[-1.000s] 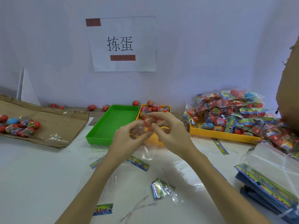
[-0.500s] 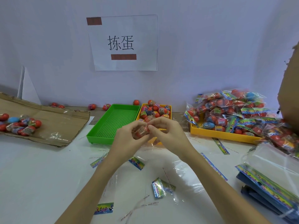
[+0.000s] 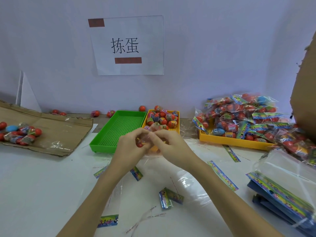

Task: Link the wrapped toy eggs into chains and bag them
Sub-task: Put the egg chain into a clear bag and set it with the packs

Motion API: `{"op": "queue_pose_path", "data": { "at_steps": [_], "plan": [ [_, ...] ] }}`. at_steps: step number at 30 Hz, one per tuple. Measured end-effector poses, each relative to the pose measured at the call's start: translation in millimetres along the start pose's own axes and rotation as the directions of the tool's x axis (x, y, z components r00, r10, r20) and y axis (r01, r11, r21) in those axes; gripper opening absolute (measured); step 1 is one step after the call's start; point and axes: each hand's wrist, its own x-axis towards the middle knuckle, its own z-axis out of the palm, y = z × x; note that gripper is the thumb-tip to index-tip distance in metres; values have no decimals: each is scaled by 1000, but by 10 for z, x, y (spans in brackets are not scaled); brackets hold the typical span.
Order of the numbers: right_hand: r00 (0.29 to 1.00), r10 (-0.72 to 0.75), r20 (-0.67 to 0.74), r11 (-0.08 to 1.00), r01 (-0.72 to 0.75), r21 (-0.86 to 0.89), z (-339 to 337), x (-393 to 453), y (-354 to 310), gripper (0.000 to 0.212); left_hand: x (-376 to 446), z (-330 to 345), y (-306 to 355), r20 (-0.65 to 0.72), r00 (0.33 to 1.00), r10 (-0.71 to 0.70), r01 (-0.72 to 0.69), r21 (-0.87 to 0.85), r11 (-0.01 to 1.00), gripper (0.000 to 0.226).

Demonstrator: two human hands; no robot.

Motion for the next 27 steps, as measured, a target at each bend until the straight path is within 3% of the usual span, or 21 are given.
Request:
{"op": "queue_pose_path", "data": {
  "at_steps": [2, 5, 10, 14, 18, 21, 24, 27],
  "plan": [
    [989, -27, -144, 999, 31, 30, -23, 23, 64, 24, 21, -25, -12, -76, 997, -21, 22, 15, 1000, 16],
    [949, -65, -310, 992, 28, -121, -43, 22, 186, 21, 35, -47, -16, -154, 978, -141, 132, -68, 989, 19],
    [994, -15, -104, 832, -45, -552, -49, -11, 402, 39, 60, -110, 3, -75, 908, -412, 357, -377, 855, 30],
    [998, 62, 1, 715, -44, -698, 13, -5, 455, 53, 66, -140, 36, 2, 879, -477, 425, -458, 781, 38],
    [996, 43, -76, 717, -83, -692, 25, 9, 465, 47, 89, -214, 50, 223, 849, -479, 519, -528, 672, 46],
    [978, -56, -203, 757, -91, -647, 1, 10, 478, 37, 113, -245, 57, 374, 829, -417, 558, -609, 564, 40],
    [926, -152, -346, 865, -44, -499, -48, 15, 430, 33, 116, -231, 49, 382, 843, -378, 538, -595, 598, 46],
    [878, -167, -449, 969, 61, -241, -100, 4, 316, 24, 75, -195, 35, 314, 889, -335, 456, -530, 714, 45]
  ]
}}
